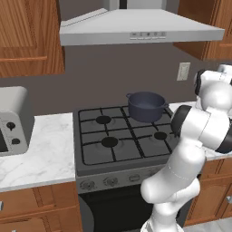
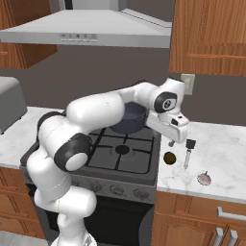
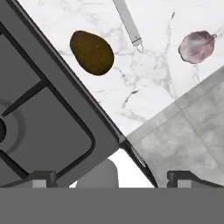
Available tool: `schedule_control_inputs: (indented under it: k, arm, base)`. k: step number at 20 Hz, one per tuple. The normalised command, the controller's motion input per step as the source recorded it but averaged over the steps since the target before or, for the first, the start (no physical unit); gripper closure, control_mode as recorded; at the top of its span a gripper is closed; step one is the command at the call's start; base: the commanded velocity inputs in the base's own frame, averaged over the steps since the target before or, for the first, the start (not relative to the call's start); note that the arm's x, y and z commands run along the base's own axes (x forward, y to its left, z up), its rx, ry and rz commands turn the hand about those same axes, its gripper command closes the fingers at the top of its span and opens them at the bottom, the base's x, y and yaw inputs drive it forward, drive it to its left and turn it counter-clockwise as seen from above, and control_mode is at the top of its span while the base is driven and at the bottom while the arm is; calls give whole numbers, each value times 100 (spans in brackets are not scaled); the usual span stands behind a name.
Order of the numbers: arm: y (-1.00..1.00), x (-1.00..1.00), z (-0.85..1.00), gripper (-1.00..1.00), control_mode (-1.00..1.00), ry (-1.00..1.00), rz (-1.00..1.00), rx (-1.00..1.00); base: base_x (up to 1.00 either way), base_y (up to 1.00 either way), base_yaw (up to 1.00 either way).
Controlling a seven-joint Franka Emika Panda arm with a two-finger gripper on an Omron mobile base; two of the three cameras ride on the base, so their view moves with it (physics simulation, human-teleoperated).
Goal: Put the garlic and avocado in the pot. Retrieve the spatula and lightly stir the vegetables in the pot.
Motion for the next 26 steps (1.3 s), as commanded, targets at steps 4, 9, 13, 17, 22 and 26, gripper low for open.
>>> schedule_control_inputs:
  k: [4, 9, 13, 17, 22, 26]
  arm:
    - [-7, 27, -19, -100, -100, -5, -9, 0]
    - [-16, 46, -22, -100, -100, -2, -5, 0]
    - [-13, 25, -4, -100, -100, 0, 0, 0]
    - [-16, 3, -11, -100, -100, 0, 1, 0]
    - [-16, 6, -28, -100, -100, 0, 12, 2]
    - [-8, 3, -23, -100, -100, 0, 24, 5]
  base:
    - [0, 0, 0]
    - [0, 0, 0]
    - [0, 0, 0]
    - [0, 0, 0]
    - [0, 0, 0]
    - [0, 0, 0]
